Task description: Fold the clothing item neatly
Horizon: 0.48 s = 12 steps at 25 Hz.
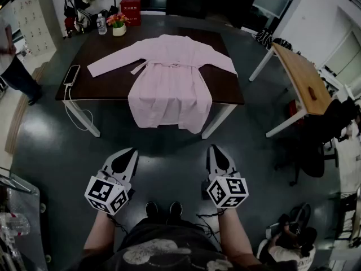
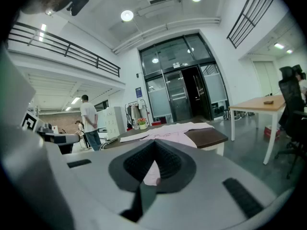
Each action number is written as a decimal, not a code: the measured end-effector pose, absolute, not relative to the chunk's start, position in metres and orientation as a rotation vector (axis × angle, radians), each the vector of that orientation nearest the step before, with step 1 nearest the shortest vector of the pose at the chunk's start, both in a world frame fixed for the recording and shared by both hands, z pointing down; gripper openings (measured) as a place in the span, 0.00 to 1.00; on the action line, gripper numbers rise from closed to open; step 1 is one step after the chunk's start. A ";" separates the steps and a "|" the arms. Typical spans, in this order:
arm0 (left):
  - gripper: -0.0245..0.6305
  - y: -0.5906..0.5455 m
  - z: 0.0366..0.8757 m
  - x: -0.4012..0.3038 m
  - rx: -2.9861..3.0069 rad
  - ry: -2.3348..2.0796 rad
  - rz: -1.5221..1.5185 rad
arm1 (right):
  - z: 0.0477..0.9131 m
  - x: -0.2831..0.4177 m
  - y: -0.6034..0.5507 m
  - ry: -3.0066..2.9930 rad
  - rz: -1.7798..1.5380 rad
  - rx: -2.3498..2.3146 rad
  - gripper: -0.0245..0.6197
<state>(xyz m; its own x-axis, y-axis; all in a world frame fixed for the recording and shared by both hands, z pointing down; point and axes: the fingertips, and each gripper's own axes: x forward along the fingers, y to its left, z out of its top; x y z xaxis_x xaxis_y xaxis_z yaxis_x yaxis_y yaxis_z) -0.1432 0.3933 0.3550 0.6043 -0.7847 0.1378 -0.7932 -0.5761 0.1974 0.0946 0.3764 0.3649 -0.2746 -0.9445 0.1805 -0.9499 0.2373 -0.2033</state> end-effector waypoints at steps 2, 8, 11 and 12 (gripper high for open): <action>0.05 0.393 0.354 -0.142 2.591 -1.295 0.044 | 0.364 0.096 0.378 -2.452 0.427 1.878 0.03; 0.05 0.389 0.348 -0.138 2.617 -1.290 0.027 | 0.365 0.090 0.380 -2.470 0.399 1.846 0.03; 0.05 0.389 0.346 -0.135 2.624 -1.286 0.023 | 0.364 0.085 0.383 -2.479 0.374 1.823 0.03; 0.05 0.390 0.347 -0.134 2.623 -1.283 0.024 | 0.363 0.084 0.384 -2.479 0.366 1.819 0.03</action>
